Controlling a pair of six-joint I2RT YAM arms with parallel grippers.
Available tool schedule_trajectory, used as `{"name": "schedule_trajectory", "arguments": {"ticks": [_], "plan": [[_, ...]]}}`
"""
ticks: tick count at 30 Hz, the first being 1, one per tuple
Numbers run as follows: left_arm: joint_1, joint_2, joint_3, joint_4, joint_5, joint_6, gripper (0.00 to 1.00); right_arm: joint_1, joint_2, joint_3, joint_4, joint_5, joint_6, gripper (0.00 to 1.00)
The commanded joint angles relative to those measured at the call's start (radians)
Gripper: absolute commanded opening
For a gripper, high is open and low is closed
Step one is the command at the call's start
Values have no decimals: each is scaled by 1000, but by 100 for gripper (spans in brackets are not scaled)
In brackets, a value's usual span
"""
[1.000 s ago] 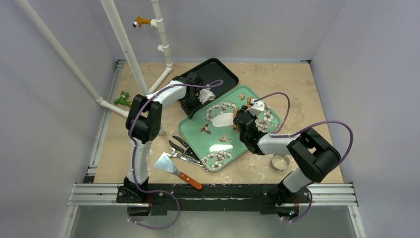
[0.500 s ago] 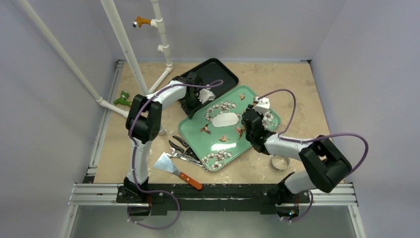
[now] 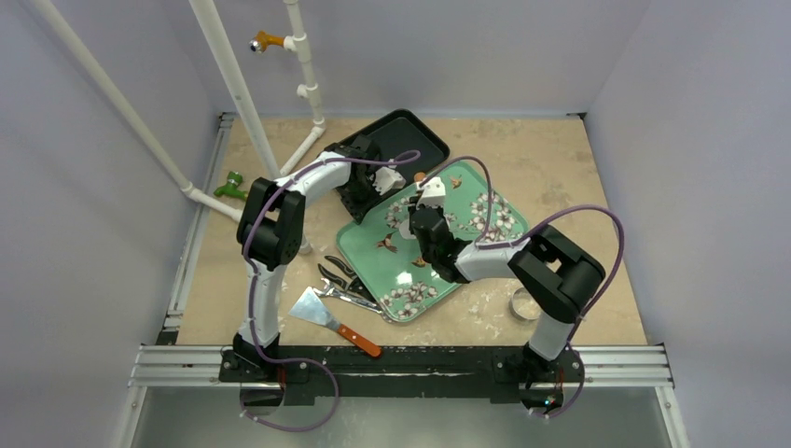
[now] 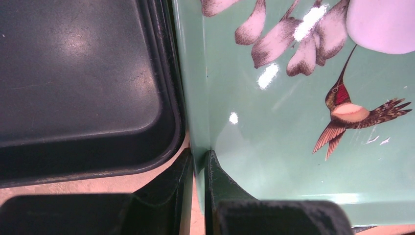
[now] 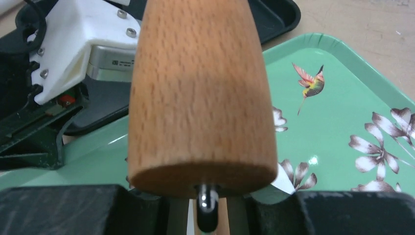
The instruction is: Roll out the dumpling wrappers from the dough
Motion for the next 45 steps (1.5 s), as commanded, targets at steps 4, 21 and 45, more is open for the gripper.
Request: {"name": "schedule_trajectory", "arguments": {"ticks": [4, 21, 45], "plan": [[16, 11, -37, 0, -65, 63, 0, -16, 34, 32, -277, 157, 163, 0], [21, 13, -33, -3, -62, 61, 0, -54, -35, -104, -429, 260, 381, 0], [22, 6, -36, -5, -57, 59, 0, -30, -58, -86, -651, 376, 606, 0]]}}
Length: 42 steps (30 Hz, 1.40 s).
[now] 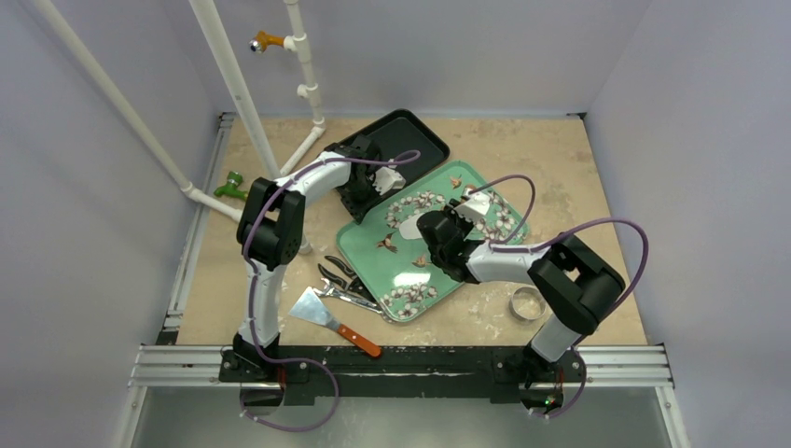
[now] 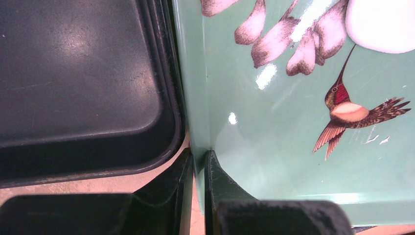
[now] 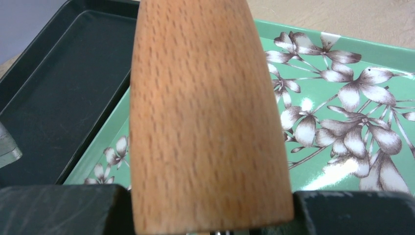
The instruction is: Roll out the dumpling wrappers from the dough
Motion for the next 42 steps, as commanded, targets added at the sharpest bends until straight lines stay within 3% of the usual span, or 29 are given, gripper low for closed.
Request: {"name": "schedule_trajectory", "arguments": {"ticks": [1, 30, 37, 42], "plan": [[21, 7, -36, -5, -58, 57, 0, 2, 29, -66, -302, 10, -9, 0], [20, 0, -40, -1, -60, 56, 0, 21, -22, -110, -315, -30, 19, 0], [21, -1, -34, -1, -53, 45, 0, 6, -222, -88, -107, -54, -283, 0], [20, -24, -27, 1, -17, 26, 0, -88, -375, -45, 82, -252, -547, 0]]}}
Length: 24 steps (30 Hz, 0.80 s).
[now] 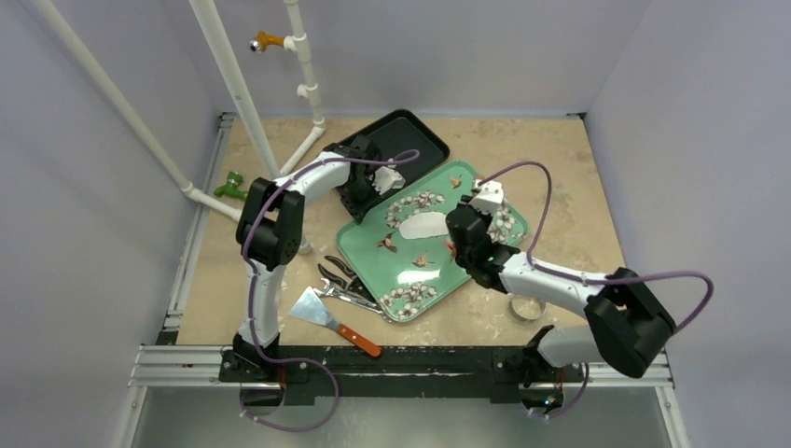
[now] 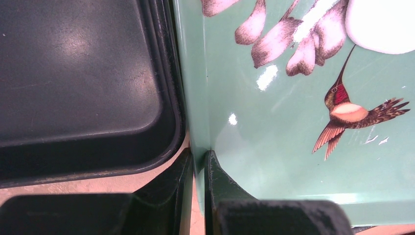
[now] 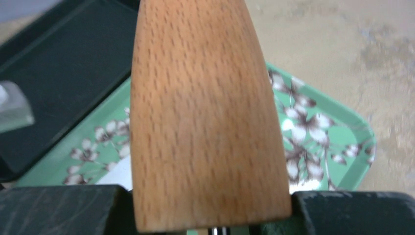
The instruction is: Roll out the dumpling wrappers from the dough
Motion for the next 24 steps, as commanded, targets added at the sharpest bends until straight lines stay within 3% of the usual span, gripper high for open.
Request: {"name": "schedule_trajectory", "arguments": {"ticks": [1, 6, 11, 16, 24], "plan": [[19, -24, -18, -3, -15, 25, 0, -97, -121, 66, 170, -200, -275, 0], [20, -38, -8, -4, 3, 3, 1, -246, -102, 104, 210, -424, -315, 0], [20, -46, 9, -26, 23, -5, 8, -452, 18, 160, 276, -779, -185, 0], [22, -79, 14, -32, 42, -7, 20, -542, 163, 308, 270, -944, -165, 0], [22, -146, 14, -41, 61, 8, 31, -723, 395, 503, 140, -1178, -86, 0]]}}
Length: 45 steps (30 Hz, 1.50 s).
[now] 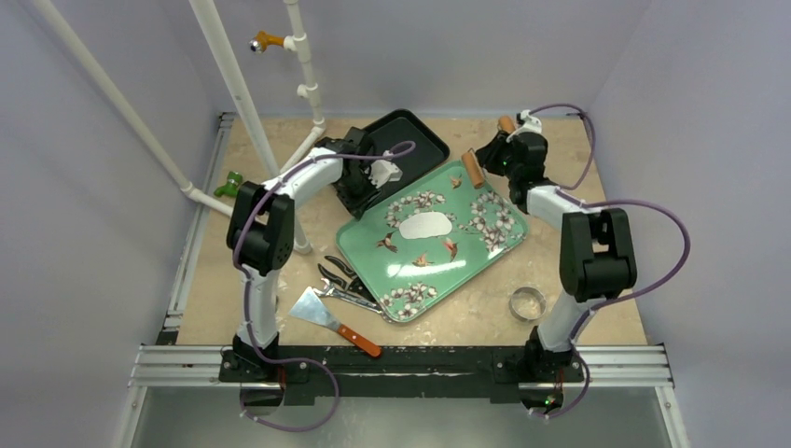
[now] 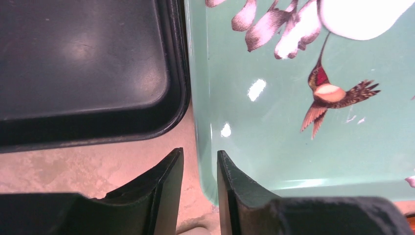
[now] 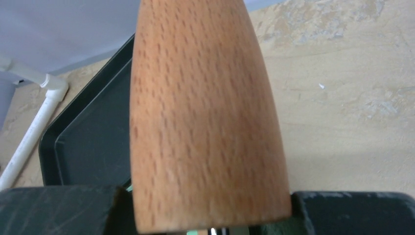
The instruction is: Roll out the dumpling wrappers from the dough
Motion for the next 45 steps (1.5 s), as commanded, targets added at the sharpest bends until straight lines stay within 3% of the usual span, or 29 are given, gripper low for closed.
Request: {"name": "schedule_trajectory", "arguments": {"ticks": [1, 6, 10, 16, 23, 30, 36, 37, 39, 41, 45], "plan": [[7, -90, 13, -15, 29, 18, 32, -98, 89, 142, -70, -214, 56, 0], [7, -109, 8, -19, 44, 20, 32, -125, 268, 302, -229, -473, 41, 0], [7, -110, 5, -28, 47, 20, 33, -155, 331, 330, -277, -483, 21, 0], [7, -118, -28, -20, 45, 20, 33, -190, 401, 352, -281, -478, 31, 16], [7, -123, -34, -21, 53, 16, 34, -197, 398, 357, -342, -425, -38, 49], [7, -127, -40, -31, 55, 16, 34, -197, 416, 388, -399, -327, -71, 65], [7, -147, -55, -25, 65, 17, 34, -196, 366, 384, -434, -212, -103, 71], [7, -151, -58, -25, 65, 18, 34, -195, 352, 383, -445, -194, -116, 74], [8, -162, -65, -25, 70, 20, 35, -191, 317, 373, -464, -158, -140, 90], [8, -179, -74, -26, 80, 22, 37, -182, 258, 358, -481, -110, -166, 97], [7, -223, -97, -21, 108, 26, 43, -138, 148, 326, -527, 18, -217, 99]]}}
